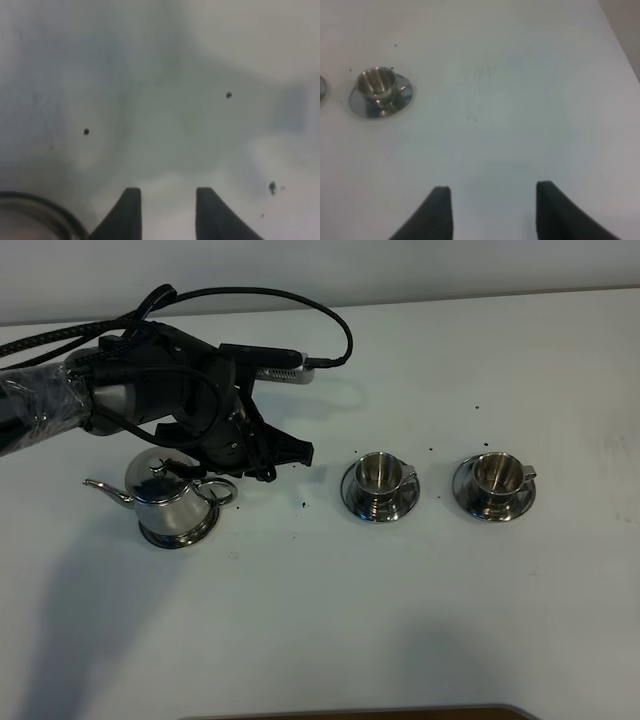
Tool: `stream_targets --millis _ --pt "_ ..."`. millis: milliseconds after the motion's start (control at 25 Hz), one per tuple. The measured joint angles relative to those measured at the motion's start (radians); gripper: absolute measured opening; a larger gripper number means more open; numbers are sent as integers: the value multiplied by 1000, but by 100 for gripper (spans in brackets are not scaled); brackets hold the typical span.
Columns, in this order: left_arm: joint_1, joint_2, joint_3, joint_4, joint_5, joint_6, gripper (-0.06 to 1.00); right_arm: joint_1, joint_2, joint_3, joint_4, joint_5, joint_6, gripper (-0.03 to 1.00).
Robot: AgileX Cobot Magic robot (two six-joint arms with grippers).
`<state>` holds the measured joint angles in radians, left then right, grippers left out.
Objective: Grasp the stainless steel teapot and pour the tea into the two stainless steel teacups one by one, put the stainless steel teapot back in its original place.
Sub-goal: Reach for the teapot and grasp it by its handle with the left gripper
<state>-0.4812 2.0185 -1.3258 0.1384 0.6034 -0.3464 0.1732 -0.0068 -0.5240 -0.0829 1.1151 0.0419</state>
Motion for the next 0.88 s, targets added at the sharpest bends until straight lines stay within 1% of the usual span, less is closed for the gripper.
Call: stream_targets --millis 280,640,880 --pt "0 0 -1 -15 65 61 33 0 0 0 0 0 1 39" --pt "-7 -37 -1 -44 148 189 33 0 0 0 0 0 1 39" --pt "-19 -43 -1 -49 208 217 33 0 0 0 0 0 0 39"
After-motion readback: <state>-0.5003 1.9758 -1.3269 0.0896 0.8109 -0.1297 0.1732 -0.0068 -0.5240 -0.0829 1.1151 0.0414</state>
